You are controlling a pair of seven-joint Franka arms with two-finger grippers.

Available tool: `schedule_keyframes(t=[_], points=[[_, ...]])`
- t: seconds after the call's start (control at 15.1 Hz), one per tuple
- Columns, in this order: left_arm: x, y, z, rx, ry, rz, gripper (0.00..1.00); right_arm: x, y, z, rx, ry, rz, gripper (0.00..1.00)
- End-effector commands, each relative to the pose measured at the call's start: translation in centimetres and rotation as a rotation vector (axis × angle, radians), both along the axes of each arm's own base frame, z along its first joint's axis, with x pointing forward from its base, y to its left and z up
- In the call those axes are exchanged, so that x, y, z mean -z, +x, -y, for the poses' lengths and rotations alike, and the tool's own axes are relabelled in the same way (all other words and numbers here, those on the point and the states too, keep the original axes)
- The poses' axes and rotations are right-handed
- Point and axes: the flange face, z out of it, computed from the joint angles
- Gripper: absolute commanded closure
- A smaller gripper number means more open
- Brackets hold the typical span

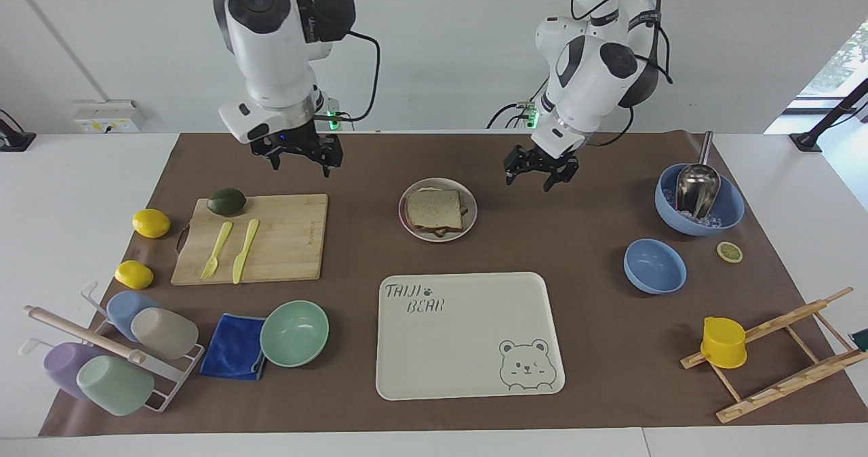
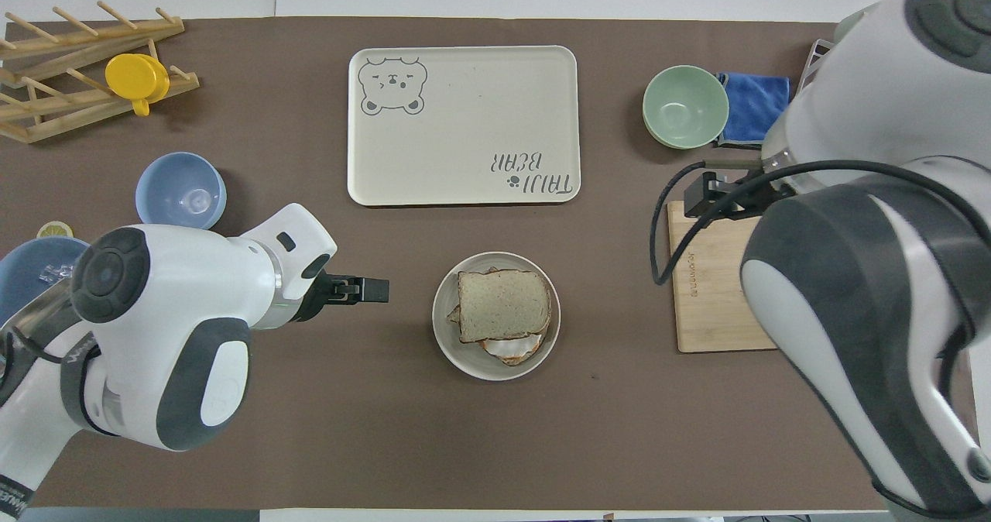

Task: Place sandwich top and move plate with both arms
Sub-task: 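Lower the bread onto the egg with the right gripper while the left gripper approaches, then grasp the plate rim with the left gripper while the right gripper withdraws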

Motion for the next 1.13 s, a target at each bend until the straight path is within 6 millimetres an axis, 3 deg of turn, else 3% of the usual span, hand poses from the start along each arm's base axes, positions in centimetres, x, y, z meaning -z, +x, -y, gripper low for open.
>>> schedule_keyframes(t=[0.0, 0.33, 0.46, 0.66, 0.8, 1.06], points=[[4.0, -0.3, 2.6, -0.023, -0.027, 0.007, 0.00, -2.2, -2.1, 4.8, -0.044, 0.053, -0.040, 0.00], [9.1, -0.7, 5.5, -0.025, -0.028, 0.013, 0.00, -3.6, -4.0, 7.4, -0.007, 0.057, -0.092, 0.00], [10.5, -0.8, 5.7, -0.025, -0.017, 0.003, 0.00, -3.7, -3.7, 11.1, -0.007, 0.136, -0.081, 0.00], [10.5, -0.9, 5.7, -0.015, -0.017, -0.003, 0.00, -3.9, -3.7, 13.8, -0.074, 0.193, -0.069, 0.00], [10.6, -0.9, 5.8, -0.016, -0.017, -0.005, 0.07, -5.1, -4.9, 13.4, -0.088, 0.174, -0.059, 0.00], [11.0, -1.6, 6.9, -0.009, -0.025, -0.012, 0.17, -3.5, -5.3, 14.5, -0.091, 0.114, -0.063, 0.00]])
